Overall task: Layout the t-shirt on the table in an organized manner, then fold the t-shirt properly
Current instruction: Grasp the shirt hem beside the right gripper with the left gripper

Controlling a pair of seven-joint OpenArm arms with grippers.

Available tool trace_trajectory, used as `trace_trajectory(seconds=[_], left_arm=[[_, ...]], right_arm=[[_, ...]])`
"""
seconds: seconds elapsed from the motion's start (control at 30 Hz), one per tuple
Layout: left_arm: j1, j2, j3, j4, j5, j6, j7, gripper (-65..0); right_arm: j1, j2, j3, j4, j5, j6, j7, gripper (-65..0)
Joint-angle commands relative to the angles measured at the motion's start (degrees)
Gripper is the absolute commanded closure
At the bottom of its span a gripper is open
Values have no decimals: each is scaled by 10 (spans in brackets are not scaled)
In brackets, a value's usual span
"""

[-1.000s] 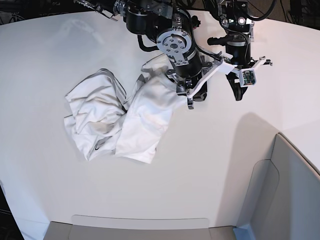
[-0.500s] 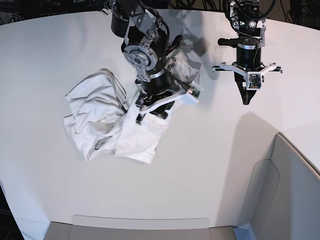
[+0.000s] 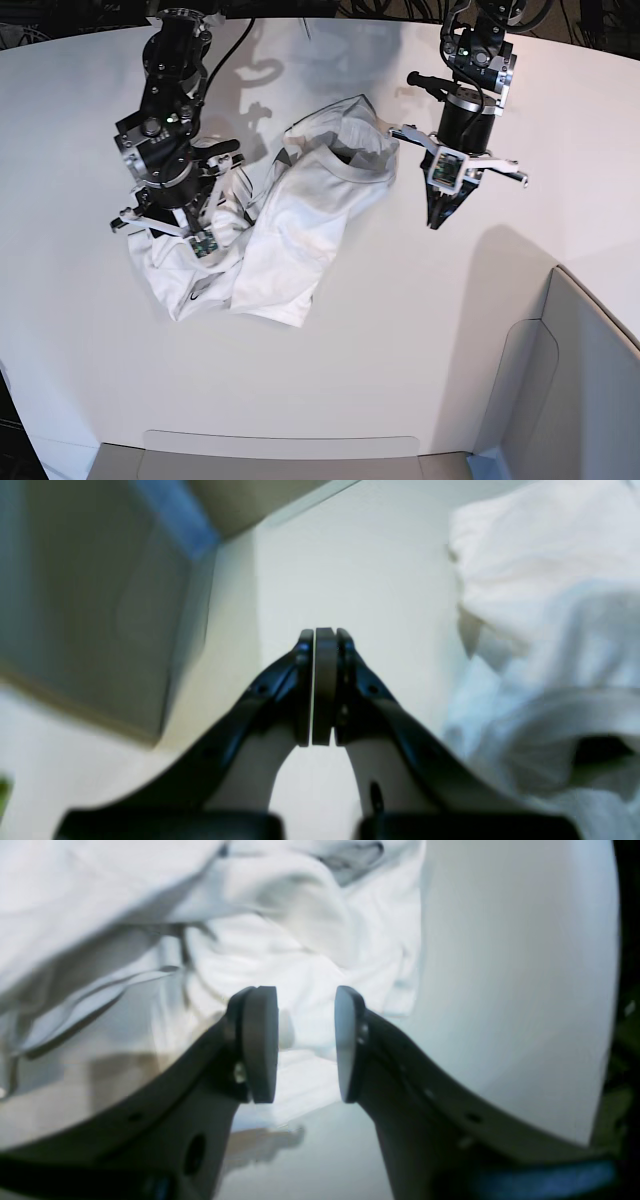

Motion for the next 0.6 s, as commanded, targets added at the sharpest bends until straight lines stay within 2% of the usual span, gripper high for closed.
trace_trajectory(seconds=[0.0, 0.1, 0.2, 0.33, 0.47, 0.57], left_arm=[[3, -1, 20, 15, 26, -14, -14, -21], [6, -3, 71, 15, 128, -57, -14, -19], [29, -1, 106, 14, 222, -60, -13, -21], [38, 1, 143, 15, 316, -60, -12, -25], [39, 30, 157, 15, 381, -60, -6, -101], [41, 76, 158, 14, 434, -58, -6, -196]], right_arm=[[10, -1, 17, 7, 11, -1, 7, -197], [4, 1, 49, -1, 30, 2, 7, -197], [4, 7, 66, -9, 32, 2, 7, -197], [4, 9, 70, -11, 33, 2, 7, -197], [4, 9, 70, -12, 33, 2, 7, -197], [4, 9, 70, -17, 33, 2, 7, -197]])
